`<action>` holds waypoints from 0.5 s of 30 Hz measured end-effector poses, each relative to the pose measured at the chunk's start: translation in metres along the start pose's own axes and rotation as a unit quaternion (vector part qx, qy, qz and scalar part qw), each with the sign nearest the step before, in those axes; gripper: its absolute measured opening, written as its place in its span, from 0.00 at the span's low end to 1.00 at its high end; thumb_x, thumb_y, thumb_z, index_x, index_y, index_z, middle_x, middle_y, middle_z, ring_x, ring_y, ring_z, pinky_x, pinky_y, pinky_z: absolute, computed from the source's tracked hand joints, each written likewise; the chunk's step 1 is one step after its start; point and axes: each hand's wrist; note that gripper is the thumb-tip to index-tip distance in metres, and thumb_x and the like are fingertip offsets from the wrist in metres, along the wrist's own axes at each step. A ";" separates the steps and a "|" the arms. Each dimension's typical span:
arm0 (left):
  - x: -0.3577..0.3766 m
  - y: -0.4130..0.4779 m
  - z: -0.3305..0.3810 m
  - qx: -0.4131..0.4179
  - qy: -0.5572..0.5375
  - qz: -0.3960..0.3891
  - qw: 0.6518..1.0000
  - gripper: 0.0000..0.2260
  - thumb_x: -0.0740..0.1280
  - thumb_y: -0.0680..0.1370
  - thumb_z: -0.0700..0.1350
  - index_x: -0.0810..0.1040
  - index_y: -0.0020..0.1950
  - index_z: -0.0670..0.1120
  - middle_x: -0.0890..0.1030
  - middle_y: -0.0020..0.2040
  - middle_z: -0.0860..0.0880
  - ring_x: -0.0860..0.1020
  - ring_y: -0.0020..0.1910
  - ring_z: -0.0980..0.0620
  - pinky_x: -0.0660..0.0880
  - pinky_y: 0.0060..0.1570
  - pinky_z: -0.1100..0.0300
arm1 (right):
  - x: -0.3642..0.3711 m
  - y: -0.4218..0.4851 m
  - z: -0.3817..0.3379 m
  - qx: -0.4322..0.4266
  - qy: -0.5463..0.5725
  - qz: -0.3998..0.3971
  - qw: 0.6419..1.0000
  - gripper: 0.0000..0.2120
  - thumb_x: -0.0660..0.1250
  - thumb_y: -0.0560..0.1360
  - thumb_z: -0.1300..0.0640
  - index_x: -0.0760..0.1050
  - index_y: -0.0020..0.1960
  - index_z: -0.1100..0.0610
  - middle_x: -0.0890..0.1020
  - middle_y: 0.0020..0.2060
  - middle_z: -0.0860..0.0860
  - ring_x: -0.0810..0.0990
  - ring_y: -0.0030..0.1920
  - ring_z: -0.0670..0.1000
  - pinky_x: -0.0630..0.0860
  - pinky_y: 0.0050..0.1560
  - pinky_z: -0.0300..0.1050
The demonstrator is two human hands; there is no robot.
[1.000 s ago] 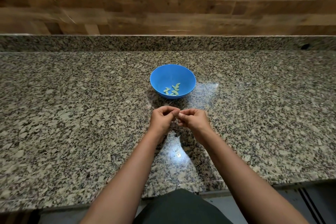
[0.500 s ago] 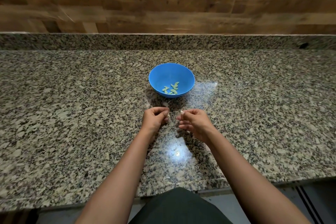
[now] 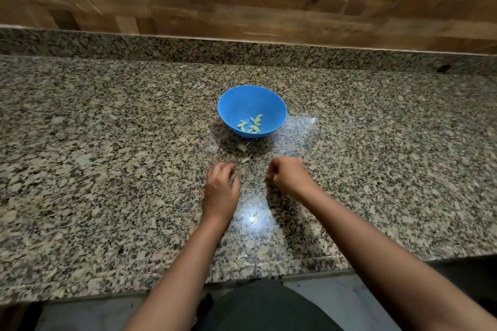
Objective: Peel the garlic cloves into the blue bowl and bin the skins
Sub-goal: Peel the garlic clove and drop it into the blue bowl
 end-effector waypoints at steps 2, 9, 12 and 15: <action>0.003 -0.002 -0.001 0.015 0.015 -0.002 1.000 0.15 0.63 0.79 0.39 0.72 0.66 0.40 0.74 0.62 0.44 0.71 0.61 0.51 0.67 0.58 0.66 | -0.001 0.001 -0.004 -0.006 -0.020 0.001 1.000 0.07 0.61 0.74 0.70 0.76 0.46 0.63 0.80 0.45 0.57 0.79 0.47 0.53 0.79 0.51 0.50; 0.002 -0.002 0.001 0.026 0.028 0.002 0.999 0.15 0.63 0.79 0.39 0.73 0.65 0.39 0.74 0.61 0.44 0.69 0.61 0.49 0.65 0.56 0.65 | 0.003 -0.001 -0.008 -0.090 -0.094 0.018 0.991 0.09 0.61 0.72 0.71 0.72 0.39 0.59 0.76 0.40 0.54 0.75 0.42 0.51 0.76 0.46 0.43; 0.001 -0.001 0.001 0.032 0.009 0.002 0.999 0.14 0.62 0.79 0.39 0.74 0.64 0.40 0.75 0.60 0.44 0.71 0.60 0.50 0.66 0.55 0.66 | 0.008 -0.003 0.004 -0.016 0.074 0.032 0.997 0.06 0.63 0.75 0.67 0.77 0.43 0.62 0.80 0.40 0.53 0.78 0.39 0.48 0.77 0.39 0.36; -0.001 -0.001 0.007 0.014 -0.061 0.000 0.998 0.12 0.62 0.80 0.42 0.76 0.62 0.41 0.77 0.55 0.46 0.73 0.54 0.53 0.69 0.50 0.66 | 0.008 -0.009 0.010 0.091 0.354 -0.003 0.931 0.08 0.63 0.77 0.66 0.78 0.51 0.68 0.80 0.37 0.57 0.75 0.30 0.48 0.75 0.30 0.35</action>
Point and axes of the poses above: each hand's wrist, its own y-axis towards the middle knuckle, its own x-axis out of the palm, z = x × y
